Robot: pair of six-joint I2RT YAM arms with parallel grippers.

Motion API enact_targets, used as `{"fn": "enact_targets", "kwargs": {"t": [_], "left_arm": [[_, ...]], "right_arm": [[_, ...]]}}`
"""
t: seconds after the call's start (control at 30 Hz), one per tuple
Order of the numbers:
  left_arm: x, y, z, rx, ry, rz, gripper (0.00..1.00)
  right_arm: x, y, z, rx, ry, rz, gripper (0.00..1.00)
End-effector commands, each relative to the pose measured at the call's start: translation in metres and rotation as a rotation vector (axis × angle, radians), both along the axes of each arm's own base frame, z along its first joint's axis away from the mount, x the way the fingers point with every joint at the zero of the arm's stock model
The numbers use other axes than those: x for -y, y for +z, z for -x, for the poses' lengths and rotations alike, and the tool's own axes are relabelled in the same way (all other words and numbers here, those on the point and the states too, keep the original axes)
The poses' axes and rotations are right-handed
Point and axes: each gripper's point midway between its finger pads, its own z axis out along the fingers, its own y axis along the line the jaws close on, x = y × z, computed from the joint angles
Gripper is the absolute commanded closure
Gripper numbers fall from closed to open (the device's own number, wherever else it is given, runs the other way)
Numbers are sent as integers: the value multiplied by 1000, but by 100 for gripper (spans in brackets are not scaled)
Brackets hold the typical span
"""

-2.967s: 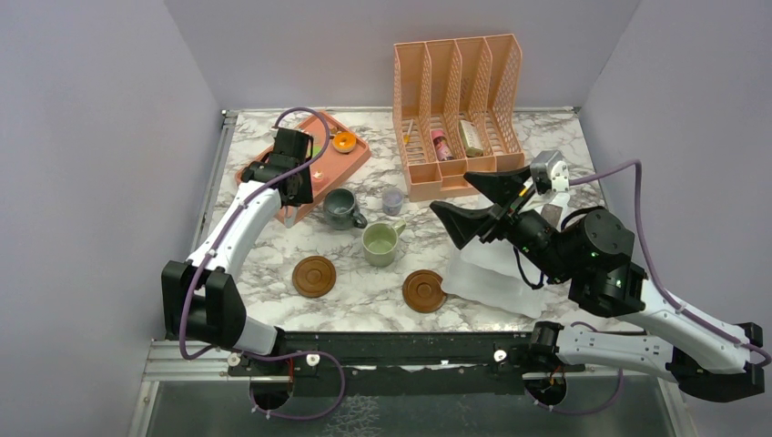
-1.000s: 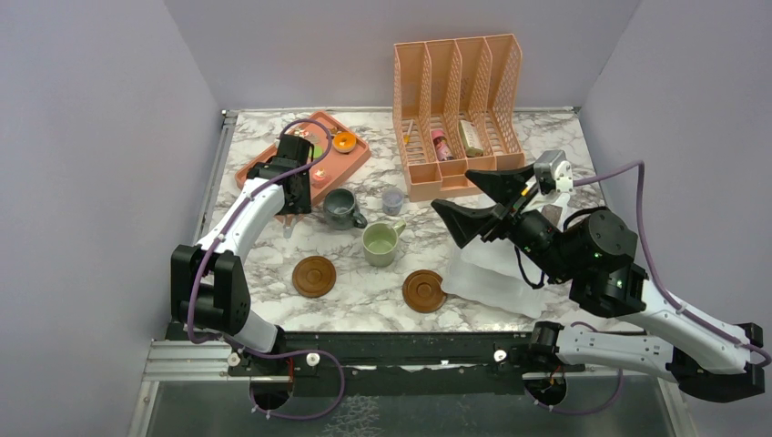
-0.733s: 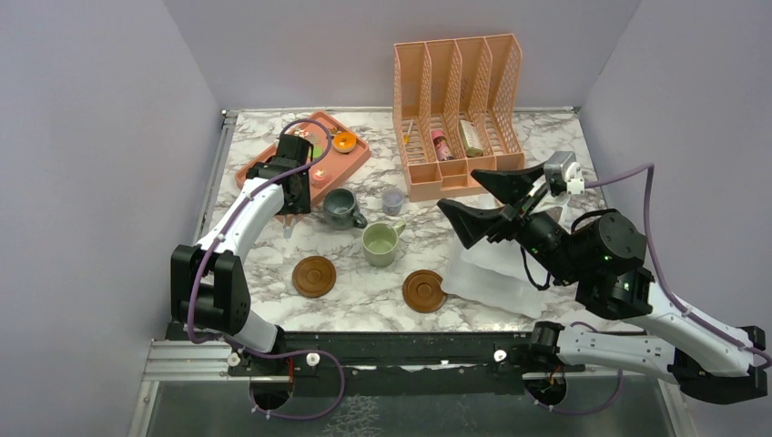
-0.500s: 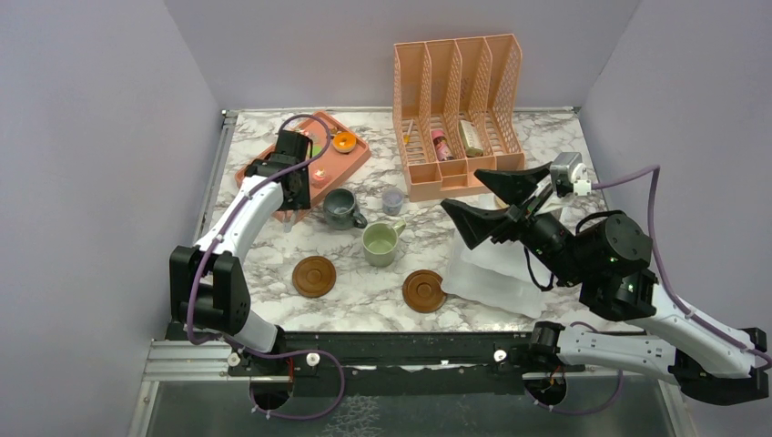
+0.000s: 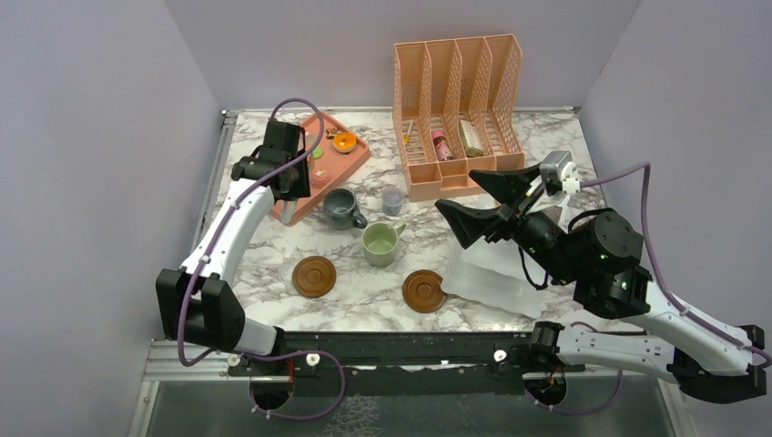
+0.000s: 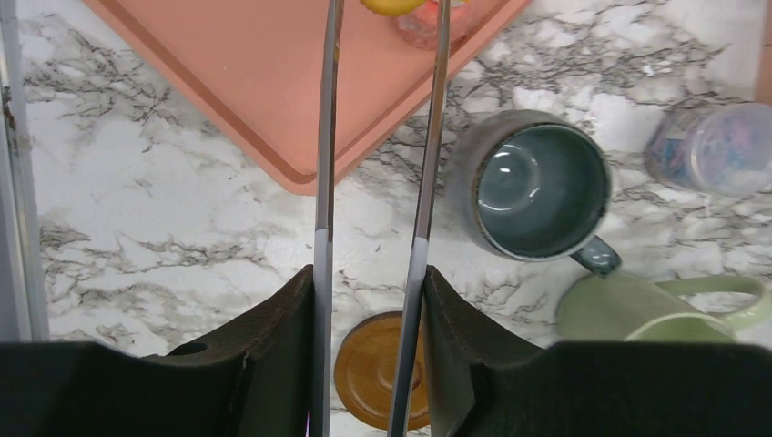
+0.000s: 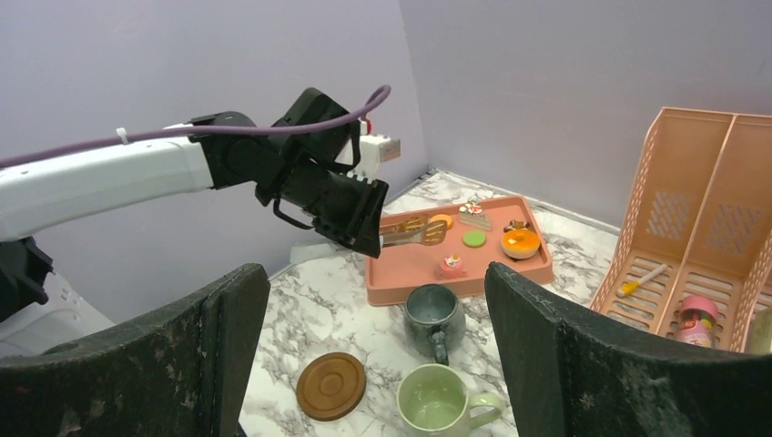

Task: Serve the afternoon tea
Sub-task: Pick up the desert from the tray, then place the desert on the desert table.

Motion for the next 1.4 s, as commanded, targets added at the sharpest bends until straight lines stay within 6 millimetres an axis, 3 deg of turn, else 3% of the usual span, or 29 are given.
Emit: {"fn": "enact_targets", "kwargs": {"t": [0.0, 0.1, 0.23, 0.27, 0.4, 0.53, 0.73, 1.03, 1.37], "left_arm": [[26, 51, -8, 147, -87, 135, 67], [45, 64, -5, 168, -141, 202, 67], [87, 78, 6, 184, -262, 302, 67], [127, 89, 21, 196, -367, 331, 67], [176, 94, 47, 179, -507, 389, 68], [211, 93, 76, 144, -631, 432, 68], [239, 97, 111, 118, -750, 476, 68], [261, 103, 155, 91, -923, 573, 68], [287, 98, 181, 61, -1047, 601, 68]], "right_arm": [[4, 9, 1, 10, -5, -17, 6], [7, 10, 1, 9, -12, -20, 6], [12, 13, -1, 10, -32, -26, 6], [13, 15, -1, 14, -40, -27, 6], [14, 18, -2, 14, -43, -25, 6], [15, 19, -2, 14, -45, -25, 6], [15, 21, -3, 15, -51, -25, 6], [11, 23, -5, 20, -51, -18, 6], [8, 24, -4, 17, -42, -21, 6]]}}
